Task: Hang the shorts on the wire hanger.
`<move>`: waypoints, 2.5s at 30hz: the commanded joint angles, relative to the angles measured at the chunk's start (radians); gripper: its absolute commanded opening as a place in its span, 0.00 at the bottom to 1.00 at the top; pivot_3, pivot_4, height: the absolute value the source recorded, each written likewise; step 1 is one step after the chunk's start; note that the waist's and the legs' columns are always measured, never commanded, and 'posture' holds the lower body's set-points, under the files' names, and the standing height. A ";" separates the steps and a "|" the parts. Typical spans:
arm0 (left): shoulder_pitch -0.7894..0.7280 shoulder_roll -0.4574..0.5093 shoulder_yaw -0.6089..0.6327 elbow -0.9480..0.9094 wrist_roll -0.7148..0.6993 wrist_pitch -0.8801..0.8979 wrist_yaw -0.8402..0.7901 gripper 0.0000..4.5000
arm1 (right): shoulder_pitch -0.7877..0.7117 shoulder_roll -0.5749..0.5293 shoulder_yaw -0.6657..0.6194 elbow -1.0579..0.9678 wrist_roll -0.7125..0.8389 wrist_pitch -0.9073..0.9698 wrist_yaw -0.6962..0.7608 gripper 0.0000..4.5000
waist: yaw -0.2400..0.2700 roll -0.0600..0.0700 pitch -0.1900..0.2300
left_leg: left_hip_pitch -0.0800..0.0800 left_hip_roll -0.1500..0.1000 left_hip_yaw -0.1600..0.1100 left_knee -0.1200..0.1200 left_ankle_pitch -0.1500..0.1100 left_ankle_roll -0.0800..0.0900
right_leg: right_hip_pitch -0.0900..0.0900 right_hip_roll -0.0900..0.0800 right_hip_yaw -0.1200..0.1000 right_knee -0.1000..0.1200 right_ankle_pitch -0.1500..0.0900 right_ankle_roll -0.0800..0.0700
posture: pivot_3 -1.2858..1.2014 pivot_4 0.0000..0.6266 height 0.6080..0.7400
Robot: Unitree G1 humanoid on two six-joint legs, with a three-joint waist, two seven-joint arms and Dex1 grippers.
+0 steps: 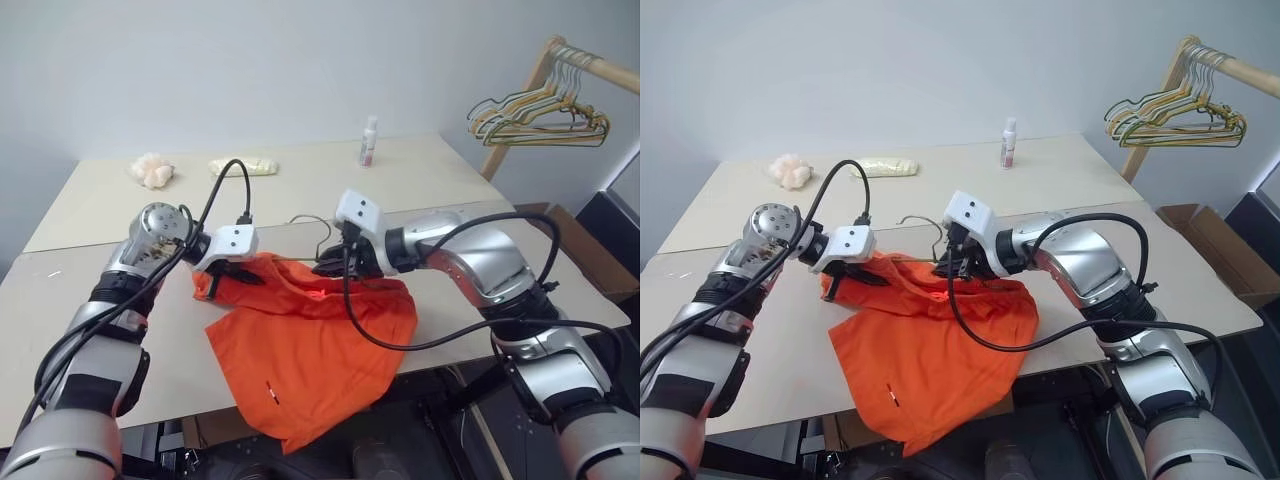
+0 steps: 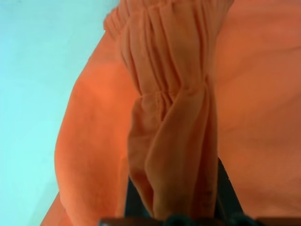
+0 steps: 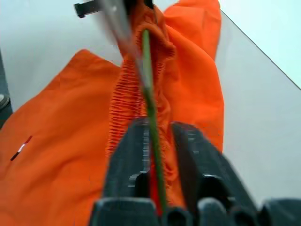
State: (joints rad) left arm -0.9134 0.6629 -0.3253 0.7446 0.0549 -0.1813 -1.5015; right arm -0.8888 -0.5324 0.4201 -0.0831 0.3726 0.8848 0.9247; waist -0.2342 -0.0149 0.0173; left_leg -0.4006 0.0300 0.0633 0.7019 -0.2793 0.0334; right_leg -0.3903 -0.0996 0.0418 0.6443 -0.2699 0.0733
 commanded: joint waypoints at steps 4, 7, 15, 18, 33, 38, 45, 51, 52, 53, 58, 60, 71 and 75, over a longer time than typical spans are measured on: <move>0.004 0.013 0.068 -0.077 -0.066 0.037 -0.026 0.00 | -0.003 -0.014 -0.005 0.005 -0.053 -0.095 0.052 0.01 | 0.000 0.000 0.000 | 0.000 0.000 0.000 0.000 0.000 0.000 | 0.000 0.000 0.000 0.000 0.000 0.000 | 0.44 0.00 1.00; 0.011 0.033 0.095 -0.109 -0.112 0.082 -0.086 0.17 | -0.002 -0.012 -0.015 0.026 -0.067 -0.109 0.064 0.00 | 0.001 0.000 0.000 | 0.000 0.000 0.000 0.000 0.000 0.000 | 0.000 0.000 0.000 0.000 0.000 0.000 | 0.44 0.00 1.00; 0.011 0.114 0.122 -0.060 -0.123 0.073 -0.104 0.74 | 0.021 -0.046 -0.047 0.013 -0.072 -0.110 0.101 0.00 | 0.001 0.000 0.000 | 0.001 0.000 0.000 0.000 0.000 0.000 | 0.000 0.000 0.000 0.001 0.000 0.000 | 0.44 0.00 1.00; 0.024 0.129 0.102 -0.006 -0.060 -0.026 -0.041 0.95 | 0.027 -0.058 -0.061 -0.003 -0.068 -0.105 0.107 0.00 | 0.002 0.000 0.000 | 0.001 0.000 0.000 0.000 0.000 0.000 | 0.000 0.000 0.000 0.001 0.000 0.000 | 0.44 0.00 1.00; -0.041 0.064 0.105 0.144 0.046 -0.107 0.154 0.25 | 0.054 -0.095 -0.082 -0.051 -0.063 -0.091 0.134 0.00 | 0.011 0.000 0.000 | 0.000 -0.001 0.000 0.000 0.000 0.000 | 0.000 -0.001 -0.001 0.001 0.000 0.000 | 0.44 0.00 1.00; -0.093 0.087 0.114 0.175 0.039 -0.116 0.129 0.01 | 0.081 -0.115 -0.069 -0.074 -0.074 -0.097 0.145 0.00 | 0.011 0.000 0.000 | 0.000 -0.001 0.000 0.000 0.000 0.000 | -0.001 -0.001 -0.001 0.001 0.000 0.000 | 0.44 0.00 1.00; -0.142 0.110 0.132 0.188 0.018 -0.107 0.076 0.01 | 0.107 -0.133 -0.025 -0.076 -0.137 -0.113 0.131 0.00 | 0.013 0.000 0.000 | 0.000 -0.001 0.000 0.000 0.000 0.000 | 0.000 -0.001 -0.001 0.001 0.000 0.000 | 0.44 0.00 1.00; -0.112 0.114 0.138 0.167 0.009 -0.102 0.058 0.01 | 0.121 -0.143 -0.026 -0.079 -0.157 -0.104 0.128 0.00 | 0.013 0.000 0.000 | 0.000 -0.001 0.000 0.000 0.000 0.000 | -0.001 0.000 -0.001 0.001 0.000 0.000 | 0.44 0.00 1.00; -0.108 0.115 0.139 0.166 0.010 -0.102 0.060 0.01 | 0.126 -0.146 -0.030 -0.080 -0.155 -0.099 0.130 0.00 | 0.013 0.000 0.000 | 0.000 -0.001 0.000 0.000 0.000 0.000 | -0.001 -0.001 -0.001 0.001 0.000 0.000 | 0.44 0.00 1.00; -0.105 0.116 0.140 0.165 0.010 -0.102 0.060 0.01 | 0.128 -0.148 -0.033 -0.082 -0.153 -0.095 0.131 0.00 | 0.013 0.000 0.000 | 0.000 -0.001 0.000 0.000 0.000 0.000 | -0.001 0.000 -0.001 0.001 0.000 0.000 | 0.44 0.00 1.00; -0.094 0.119 0.160 0.162 -0.008 -0.083 0.067 0.01 | 0.132 -0.071 -0.115 -0.049 -0.100 -0.006 0.050 0.00 | 0.013 0.000 0.000 | 0.000 0.000 0.000 0.000 0.000 0.000 | 0.000 -0.001 -0.001 0.001 0.000 0.000 | 0.44 0.00 1.00; -0.087 0.117 0.163 0.154 -0.011 -0.081 0.058 0.01 | 0.135 -0.002 -0.165 -0.031 -0.063 0.022 0.001 0.00 | 0.009 0.000 0.000 | 0.000 0.000 0.000 0.000 0.000 0.000 | 0.000 0.000 -0.001 0.001 0.000 0.000 | 0.44 0.00 1.00; -0.088 0.130 0.176 0.140 -0.010 -0.052 0.050 0.01 | 0.264 -0.021 -0.107 -0.066 -0.108 -0.080 0.004 0.00 | 0.016 0.000 0.000 | 0.000 -0.001 -0.001 0.000 0.000 -0.001 | 0.000 -0.001 -0.001 0.001 0.000 0.000 | 0.45 0.00 1.00; -0.095 0.140 0.175 0.153 -0.004 -0.056 0.055 0.01 | 0.297 -0.075 -0.069 -0.051 -0.177 -0.174 0.012 0.00 | 0.020 0.000 0.000 | 0.000 -0.001 -0.001 0.000 0.000 -0.001 | 0.000 -0.001 -0.001 0.001 0.000 0.000 | 0.45 0.00 1.00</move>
State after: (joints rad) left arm -0.9753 0.7807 -0.1755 0.9075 0.0579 -0.2374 -1.4536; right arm -0.5846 -0.5832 0.3530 -0.1231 0.2206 0.7519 0.9286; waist -0.2146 -0.0152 0.0173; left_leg -0.4006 0.0293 0.0627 0.7018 -0.2791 0.0328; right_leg -0.3906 -0.1000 0.0408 0.6454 -0.2700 0.0734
